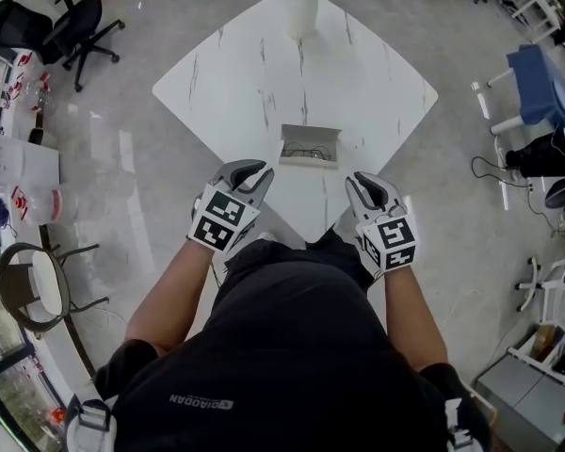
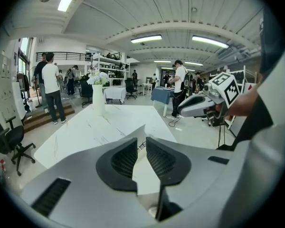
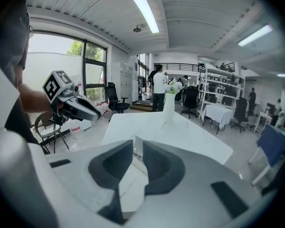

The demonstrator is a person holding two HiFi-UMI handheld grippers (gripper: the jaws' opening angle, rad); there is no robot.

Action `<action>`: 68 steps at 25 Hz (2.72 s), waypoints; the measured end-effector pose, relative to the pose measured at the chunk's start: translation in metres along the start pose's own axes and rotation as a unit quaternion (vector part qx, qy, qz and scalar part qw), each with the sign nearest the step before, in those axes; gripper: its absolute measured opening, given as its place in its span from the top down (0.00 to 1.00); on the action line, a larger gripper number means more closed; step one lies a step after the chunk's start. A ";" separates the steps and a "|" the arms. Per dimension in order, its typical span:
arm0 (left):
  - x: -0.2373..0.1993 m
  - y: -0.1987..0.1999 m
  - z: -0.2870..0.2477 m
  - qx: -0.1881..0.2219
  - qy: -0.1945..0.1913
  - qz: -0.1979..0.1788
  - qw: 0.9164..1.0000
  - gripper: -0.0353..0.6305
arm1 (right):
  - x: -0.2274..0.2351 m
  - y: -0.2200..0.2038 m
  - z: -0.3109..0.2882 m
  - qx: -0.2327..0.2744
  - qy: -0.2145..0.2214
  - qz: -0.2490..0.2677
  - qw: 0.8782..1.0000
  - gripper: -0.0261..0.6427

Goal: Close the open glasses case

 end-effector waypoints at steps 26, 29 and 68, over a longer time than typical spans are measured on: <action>-0.018 -0.098 -0.101 -0.165 -0.002 -0.060 0.984 0.85 | 0.062 -0.035 -0.077 -0.029 0.014 -0.045 0.998 0.87; -0.021 -0.106 -0.109 -0.180 -0.001 -0.066 0.981 0.85 | 0.070 -0.039 -0.083 -0.033 0.014 -0.046 0.998 0.87; -0.027 -0.124 -0.137 -0.252 -0.094 -0.149 0.951 0.83 | 0.096 -0.071 -0.142 -0.118 0.056 0.024 0.991 0.87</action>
Point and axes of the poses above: the fingertips, and each gripper's own axes: z backward along the fingers, x to its right, y out of its top, the point moved 6 cm from there along z, backward along the fingers, and after that the axes turned 13 degrees about x, right-handed, at the moved point
